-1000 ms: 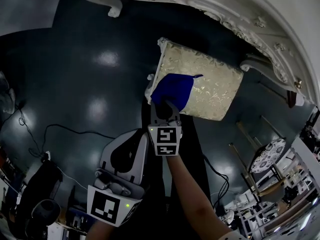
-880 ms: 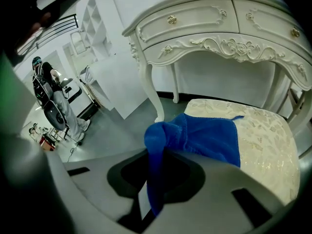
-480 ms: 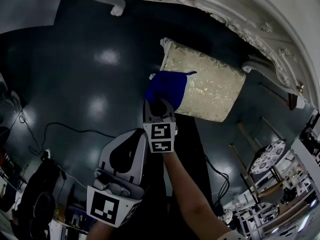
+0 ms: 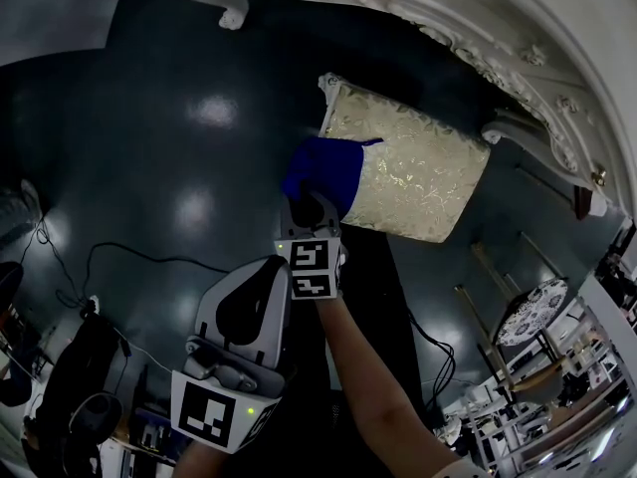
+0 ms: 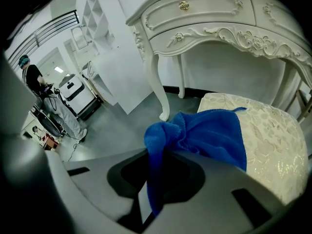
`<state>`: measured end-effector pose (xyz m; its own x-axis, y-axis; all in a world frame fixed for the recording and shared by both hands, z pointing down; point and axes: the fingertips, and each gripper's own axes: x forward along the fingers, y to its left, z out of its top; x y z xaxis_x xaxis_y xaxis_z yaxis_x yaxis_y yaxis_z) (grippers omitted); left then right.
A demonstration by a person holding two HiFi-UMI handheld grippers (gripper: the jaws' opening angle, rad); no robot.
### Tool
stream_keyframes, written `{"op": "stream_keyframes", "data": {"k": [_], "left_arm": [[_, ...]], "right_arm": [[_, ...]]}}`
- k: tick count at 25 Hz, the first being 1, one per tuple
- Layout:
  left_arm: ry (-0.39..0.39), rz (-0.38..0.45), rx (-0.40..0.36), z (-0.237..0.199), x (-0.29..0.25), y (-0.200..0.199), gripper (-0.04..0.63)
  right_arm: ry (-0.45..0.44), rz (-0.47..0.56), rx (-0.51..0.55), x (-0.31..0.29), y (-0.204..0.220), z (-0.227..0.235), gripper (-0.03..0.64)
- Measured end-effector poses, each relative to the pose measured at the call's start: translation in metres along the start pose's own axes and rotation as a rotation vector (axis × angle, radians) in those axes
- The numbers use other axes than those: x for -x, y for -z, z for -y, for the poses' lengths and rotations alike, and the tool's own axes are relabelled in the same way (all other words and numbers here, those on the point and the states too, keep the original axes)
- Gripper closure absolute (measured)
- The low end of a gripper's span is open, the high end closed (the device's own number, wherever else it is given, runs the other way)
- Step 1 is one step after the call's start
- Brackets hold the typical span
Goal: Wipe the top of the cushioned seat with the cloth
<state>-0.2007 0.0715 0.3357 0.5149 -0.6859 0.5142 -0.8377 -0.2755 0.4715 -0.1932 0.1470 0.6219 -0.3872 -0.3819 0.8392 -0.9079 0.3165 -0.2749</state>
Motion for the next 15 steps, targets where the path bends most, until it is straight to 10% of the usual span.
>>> {"op": "stream_keyframes", "data": {"k": [15], "left_arm": [[-0.045,0.000,-0.017,-0.008,0.001,-0.001,0.586]], "right_arm": [[-0.062,-0.031,-0.012,0.013,-0.046,-0.007,0.552]]}}
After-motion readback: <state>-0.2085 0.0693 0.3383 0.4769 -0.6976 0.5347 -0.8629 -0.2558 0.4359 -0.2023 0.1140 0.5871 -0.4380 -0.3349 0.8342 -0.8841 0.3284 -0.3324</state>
